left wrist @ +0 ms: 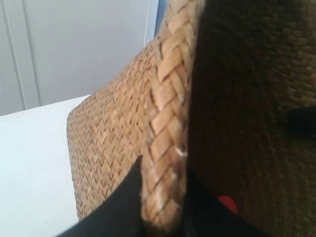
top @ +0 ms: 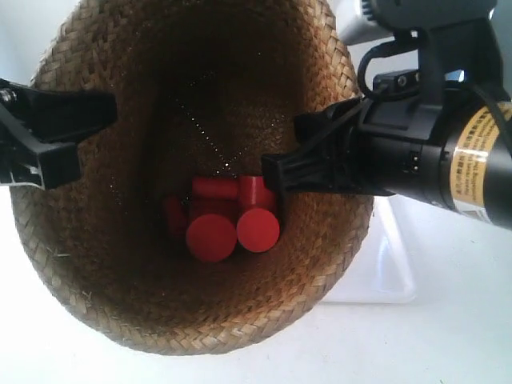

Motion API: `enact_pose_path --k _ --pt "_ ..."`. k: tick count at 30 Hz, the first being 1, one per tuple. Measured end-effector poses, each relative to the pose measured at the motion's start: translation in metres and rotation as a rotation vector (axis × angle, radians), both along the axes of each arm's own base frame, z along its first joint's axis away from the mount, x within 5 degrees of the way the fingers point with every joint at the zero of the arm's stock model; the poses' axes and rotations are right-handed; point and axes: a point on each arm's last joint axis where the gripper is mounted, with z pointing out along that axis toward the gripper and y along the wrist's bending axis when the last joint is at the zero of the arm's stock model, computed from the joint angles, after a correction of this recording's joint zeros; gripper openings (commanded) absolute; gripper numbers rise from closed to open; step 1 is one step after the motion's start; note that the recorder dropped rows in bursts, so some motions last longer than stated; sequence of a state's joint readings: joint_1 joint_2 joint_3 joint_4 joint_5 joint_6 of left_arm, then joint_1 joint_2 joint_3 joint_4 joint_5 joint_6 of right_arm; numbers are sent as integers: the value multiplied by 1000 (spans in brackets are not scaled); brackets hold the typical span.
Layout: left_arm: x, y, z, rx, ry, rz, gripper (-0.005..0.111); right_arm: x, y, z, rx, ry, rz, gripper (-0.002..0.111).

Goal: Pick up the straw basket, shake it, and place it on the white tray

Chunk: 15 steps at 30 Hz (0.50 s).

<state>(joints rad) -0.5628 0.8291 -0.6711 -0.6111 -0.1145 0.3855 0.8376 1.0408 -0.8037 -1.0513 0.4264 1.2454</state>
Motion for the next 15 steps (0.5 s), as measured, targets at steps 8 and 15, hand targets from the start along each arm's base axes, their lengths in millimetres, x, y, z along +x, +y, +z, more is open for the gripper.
enact_pose_path --k 8,15 --pt "-19 2 27 -5 -29 -93 0 -23 -1 30 192 -49 123 0" --pt "-48 25 68 -53 -281 -54 0 -44 -20 72 158 -262 154 0"
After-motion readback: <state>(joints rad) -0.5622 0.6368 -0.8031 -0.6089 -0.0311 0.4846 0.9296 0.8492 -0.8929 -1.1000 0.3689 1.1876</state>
